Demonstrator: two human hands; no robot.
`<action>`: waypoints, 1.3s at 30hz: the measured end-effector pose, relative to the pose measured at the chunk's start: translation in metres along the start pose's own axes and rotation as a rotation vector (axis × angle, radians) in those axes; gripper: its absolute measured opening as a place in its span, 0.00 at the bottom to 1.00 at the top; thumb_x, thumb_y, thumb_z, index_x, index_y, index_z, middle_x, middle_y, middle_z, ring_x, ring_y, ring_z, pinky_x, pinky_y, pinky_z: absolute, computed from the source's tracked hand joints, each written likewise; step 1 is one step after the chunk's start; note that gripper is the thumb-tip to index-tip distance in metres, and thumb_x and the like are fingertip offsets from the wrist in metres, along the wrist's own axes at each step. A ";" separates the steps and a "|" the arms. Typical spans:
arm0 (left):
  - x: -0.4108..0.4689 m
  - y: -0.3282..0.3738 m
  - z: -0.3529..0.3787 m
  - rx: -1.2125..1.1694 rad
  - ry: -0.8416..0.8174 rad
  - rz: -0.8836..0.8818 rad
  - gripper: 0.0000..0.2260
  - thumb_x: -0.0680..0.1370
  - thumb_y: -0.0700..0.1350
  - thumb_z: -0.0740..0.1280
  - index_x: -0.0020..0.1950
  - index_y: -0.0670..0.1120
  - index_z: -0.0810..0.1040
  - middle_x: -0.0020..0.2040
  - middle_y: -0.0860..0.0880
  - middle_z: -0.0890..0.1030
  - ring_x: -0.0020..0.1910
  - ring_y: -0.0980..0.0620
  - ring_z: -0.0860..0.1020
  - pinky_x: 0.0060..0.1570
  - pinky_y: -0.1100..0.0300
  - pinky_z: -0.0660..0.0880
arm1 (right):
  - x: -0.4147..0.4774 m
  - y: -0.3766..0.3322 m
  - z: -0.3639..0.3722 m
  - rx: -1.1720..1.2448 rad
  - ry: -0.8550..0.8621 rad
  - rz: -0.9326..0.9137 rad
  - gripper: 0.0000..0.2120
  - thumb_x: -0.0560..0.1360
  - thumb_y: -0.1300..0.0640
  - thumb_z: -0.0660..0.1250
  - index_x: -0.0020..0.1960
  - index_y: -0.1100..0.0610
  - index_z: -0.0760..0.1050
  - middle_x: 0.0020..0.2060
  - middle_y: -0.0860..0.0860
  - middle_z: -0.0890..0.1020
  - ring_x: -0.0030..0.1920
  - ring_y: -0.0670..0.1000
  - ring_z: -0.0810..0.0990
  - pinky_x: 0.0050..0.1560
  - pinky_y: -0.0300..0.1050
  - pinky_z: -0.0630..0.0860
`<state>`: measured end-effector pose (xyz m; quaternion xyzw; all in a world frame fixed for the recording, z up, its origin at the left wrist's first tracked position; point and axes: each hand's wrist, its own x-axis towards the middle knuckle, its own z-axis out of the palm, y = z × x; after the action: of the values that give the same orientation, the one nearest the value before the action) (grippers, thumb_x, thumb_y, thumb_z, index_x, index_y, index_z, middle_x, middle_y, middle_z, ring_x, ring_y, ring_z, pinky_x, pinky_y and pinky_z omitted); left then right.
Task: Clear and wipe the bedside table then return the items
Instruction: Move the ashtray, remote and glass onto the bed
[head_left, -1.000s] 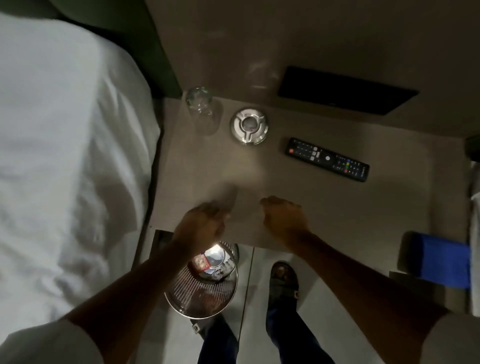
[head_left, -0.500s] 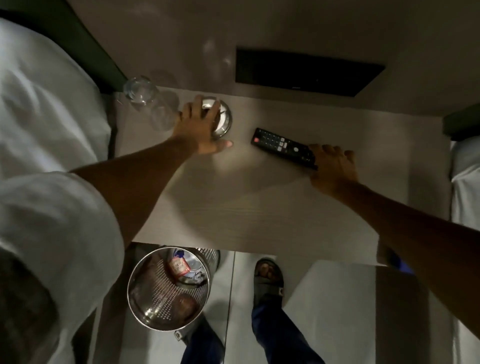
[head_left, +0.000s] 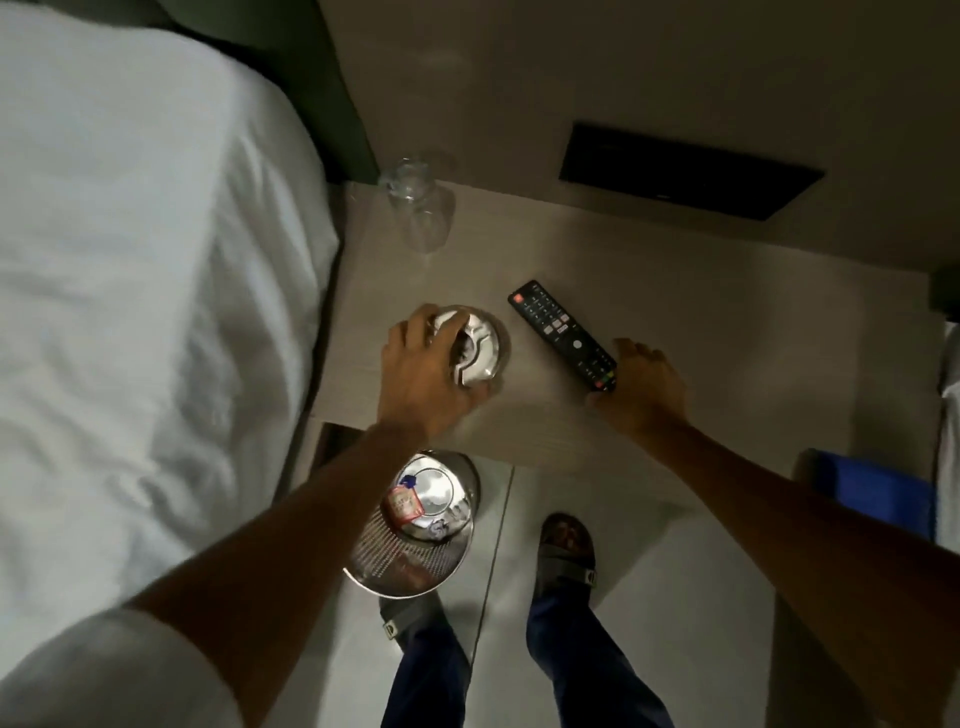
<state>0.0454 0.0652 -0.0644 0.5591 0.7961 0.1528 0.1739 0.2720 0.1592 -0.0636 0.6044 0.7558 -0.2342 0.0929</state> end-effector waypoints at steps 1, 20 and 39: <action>-0.012 -0.003 -0.011 -0.013 0.032 -0.006 0.37 0.63 0.64 0.74 0.68 0.50 0.74 0.69 0.44 0.71 0.66 0.41 0.70 0.65 0.48 0.67 | -0.005 -0.012 -0.003 0.034 -0.002 -0.017 0.28 0.67 0.56 0.72 0.64 0.59 0.67 0.57 0.60 0.77 0.58 0.62 0.74 0.51 0.52 0.74; -0.234 -0.265 -0.247 0.201 0.500 -0.617 0.34 0.65 0.69 0.64 0.65 0.51 0.76 0.69 0.39 0.72 0.61 0.33 0.72 0.54 0.39 0.72 | -0.166 -0.454 0.022 0.233 -0.113 -0.596 0.31 0.64 0.49 0.75 0.60 0.59 0.65 0.53 0.58 0.76 0.53 0.60 0.77 0.50 0.53 0.78; -0.087 -0.187 -0.218 0.232 0.555 -0.288 0.21 0.79 0.54 0.60 0.70 0.49 0.69 0.71 0.45 0.71 0.69 0.43 0.69 0.66 0.44 0.63 | -0.036 -0.327 -0.019 0.142 0.130 -0.425 0.12 0.73 0.56 0.63 0.56 0.56 0.69 0.54 0.57 0.75 0.55 0.59 0.75 0.47 0.51 0.74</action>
<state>-0.1814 -0.0888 0.0579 0.3939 0.8960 0.1815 -0.0948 -0.0296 0.0844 0.0469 0.4507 0.8521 -0.2615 -0.0499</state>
